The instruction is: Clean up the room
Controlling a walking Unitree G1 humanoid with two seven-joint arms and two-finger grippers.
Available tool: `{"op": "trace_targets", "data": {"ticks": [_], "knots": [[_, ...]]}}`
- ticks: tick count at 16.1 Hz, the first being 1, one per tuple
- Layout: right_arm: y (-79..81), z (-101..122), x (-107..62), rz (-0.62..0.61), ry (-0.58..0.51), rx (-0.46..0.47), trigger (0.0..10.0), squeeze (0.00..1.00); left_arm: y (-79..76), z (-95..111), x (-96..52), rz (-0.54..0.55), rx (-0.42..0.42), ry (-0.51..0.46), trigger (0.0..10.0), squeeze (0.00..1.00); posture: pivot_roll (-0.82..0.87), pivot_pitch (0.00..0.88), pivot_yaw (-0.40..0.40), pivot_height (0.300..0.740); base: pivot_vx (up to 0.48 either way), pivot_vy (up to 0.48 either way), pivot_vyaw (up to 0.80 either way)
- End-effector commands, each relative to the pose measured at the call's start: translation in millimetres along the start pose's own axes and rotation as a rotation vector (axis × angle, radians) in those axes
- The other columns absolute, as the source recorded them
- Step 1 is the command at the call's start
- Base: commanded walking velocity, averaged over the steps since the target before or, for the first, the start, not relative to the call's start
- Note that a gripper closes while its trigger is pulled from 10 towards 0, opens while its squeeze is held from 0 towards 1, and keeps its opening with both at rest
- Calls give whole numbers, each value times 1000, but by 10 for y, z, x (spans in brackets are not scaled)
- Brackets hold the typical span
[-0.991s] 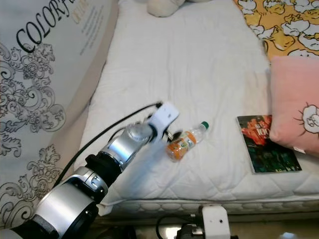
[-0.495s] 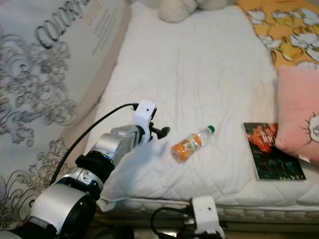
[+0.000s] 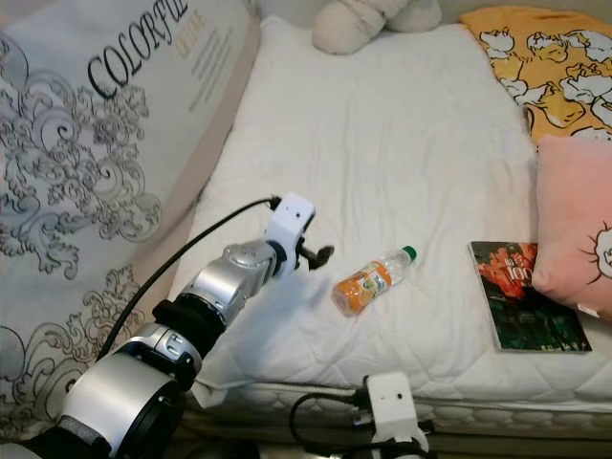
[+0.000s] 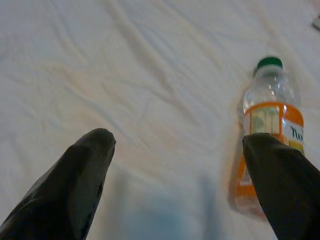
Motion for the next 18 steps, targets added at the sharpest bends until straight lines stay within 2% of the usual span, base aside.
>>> {"op": "trace_targets", "data": {"ticks": [1,3,4,5,6,7,9,10,11,12,13,15,17,18], "knots": [[-75,22,-8,-54,-20,14,10000,0,-663,411,122,-171,-15,-89,10000,0,-165,24,126,740,0,0,0],[-164,22,-84,-113,-32,28,10000,0,-896,387,141,-235,-37,-80,10000,0,-218,40,144,740,0,0,0],[-222,-7,-182,-146,-33,23,10000,0,-995,385,146,-257,-60,-86,10000,0,-245,51,146,740,0,0,0],[-266,-32,-245,-170,-30,19,10000,0,-1044,378,148,-267,-66,-84,10000,0,-261,56,147,740,0,0,0],[-371,-109,-389,-234,-12,11,10000,0,-1122,379,150,-277,-47,-97,10000,0,-287,60,145,740,0,0,0],[-433,-112,-445,-269,-17,5,10000,0,-1083,416,152,-242,2,-134,10000,0,-299,52,146,740,0,0,0],[-435,38,-359,-256,-69,7,10000,0,-776,541,115,-105,90,-258,10000,0,-277,26,135,740,0,0,-794],[-435,113,-286,-243,-90,6,10000,0,-595,534,63,-42,98,-304,10000,0,-255,9,126,740,0,0,-694],[-425,173,-247,-229,-109,3,10000,0,-474,522,13,0,92,-336,10000,0,-247,4,123,740,0,0,0],[-418,288,-139,-201,-139,-18,10000,0,-282,445,-101,55,48,-378,10000,0,-203,0,104,740,0,0,-738],[-432,436,3,-189,-183,-32,10000,0,-156,330,-202,97,36,-392,10000,0,-173,0,90,740,0,0,-763],[-417,502,160,-158,-195,-19,10000,0,-61,166,-179,144,79,-321,10000,0,-113,0,55,740,0,0,-756],[-308,557,337,-95,-190,-28,10000,0,156,-128,-74,224,140,-127,10000,0,-78,0,29,740,0,0,0],[-268,580,371,-74,-190,-25,10000,0,246,-164,-82,260,100,-98,10000,0,-74,0,24,740,0,0,0]]}}
Point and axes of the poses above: a point about 5 cm out from each wrist's last joint towards the gripper, its own x axis pointing out of the wrist towards the gripper, its own z axis along the axis of the wrist's last joint, y = z × x, the point moved 2 cm from there along x, pointing out of the wrist towards the gripper, and after that the axes turned 13 degrees about x, right-handed, at the moved point
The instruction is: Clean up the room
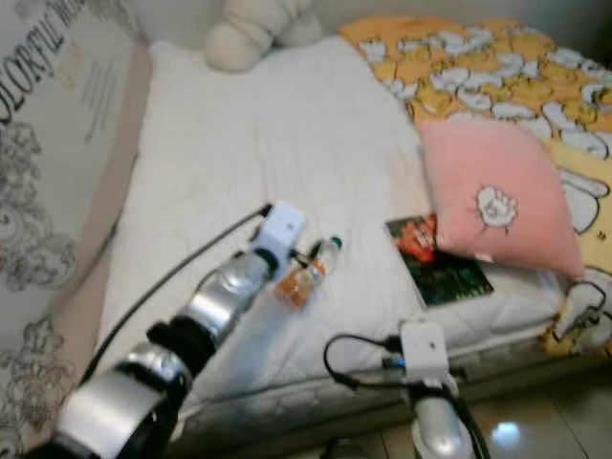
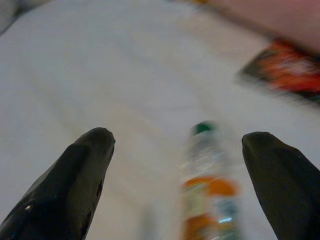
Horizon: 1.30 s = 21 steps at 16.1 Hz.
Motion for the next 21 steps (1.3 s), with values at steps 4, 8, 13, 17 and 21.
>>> {"op": "trace_targets", "data": {"ticks": [4,8,13,17,21], "knots": [[106,-86,-140,44,28,7,10000,0,-10,-75,54,15,-154,132,10000,0,-126,0,29,740,0,0,0],[37,-344,-507,20,117,1,10000,0,-422,159,104,-121,-247,101,10000,0,-185,36,55,740,0,0,0],[64,-393,-618,9,140,8,10000,0,-1065,35,-33,-351,-232,163,10000,0,-197,59,77,740,0,0,0],[61,-406,-702,16,159,-1,10000,0,-1246,-114,-115,-369,-208,225,10000,0,-215,105,68,740,0,0,0],[71,-433,-748,25,178,-9,10000,0,-1434,-268,-221,-422,-159,311,10000,0,-228,117,69,740,0,0,0]]}}
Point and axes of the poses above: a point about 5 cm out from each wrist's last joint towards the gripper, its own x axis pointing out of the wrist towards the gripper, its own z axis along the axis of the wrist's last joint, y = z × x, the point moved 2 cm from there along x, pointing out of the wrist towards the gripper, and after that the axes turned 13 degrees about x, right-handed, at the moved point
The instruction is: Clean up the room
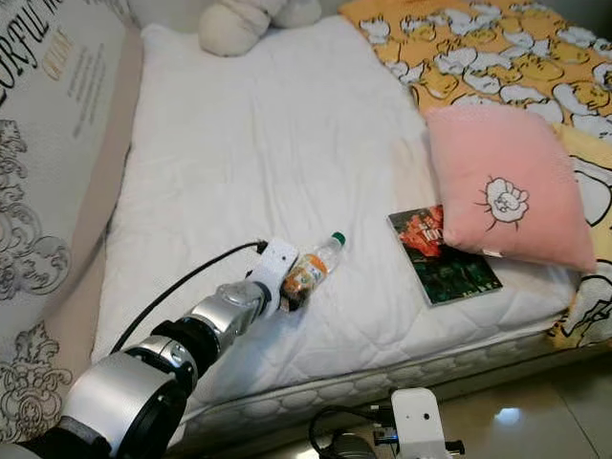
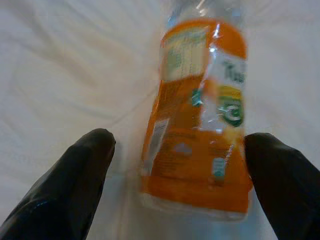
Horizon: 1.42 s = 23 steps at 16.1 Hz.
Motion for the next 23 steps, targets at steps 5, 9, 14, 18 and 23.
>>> {"op": "trace_targets", "data": {"ticks": [5,9,14,18,23], "knots": [[18,-13,-16,13,14,-15,10000,0,-994,24,16,-220,6,47,10000,0,-228,100,71,740,0,0,0],[23,-6,-2,16,15,-17,10000,0,-996,18,16,-220,39,42,10000,0,-228,96,71,740,0,0,0],[23,-6,-2,16,15,-17,10000,0,-996,18,16,-220,39,42,10000,0,-228,96,71,740,0,0,0],[23,-6,-2,16,15,-17,10000,0,-996,18,16,-220,39,42,10000,0,-228,96,71,740,0,0,0],[23,-6,-2,16,15,-17,10000,0,-996,18,16,-220,39,42,10000,0,-228,96,71,740,0,0,0]]}}
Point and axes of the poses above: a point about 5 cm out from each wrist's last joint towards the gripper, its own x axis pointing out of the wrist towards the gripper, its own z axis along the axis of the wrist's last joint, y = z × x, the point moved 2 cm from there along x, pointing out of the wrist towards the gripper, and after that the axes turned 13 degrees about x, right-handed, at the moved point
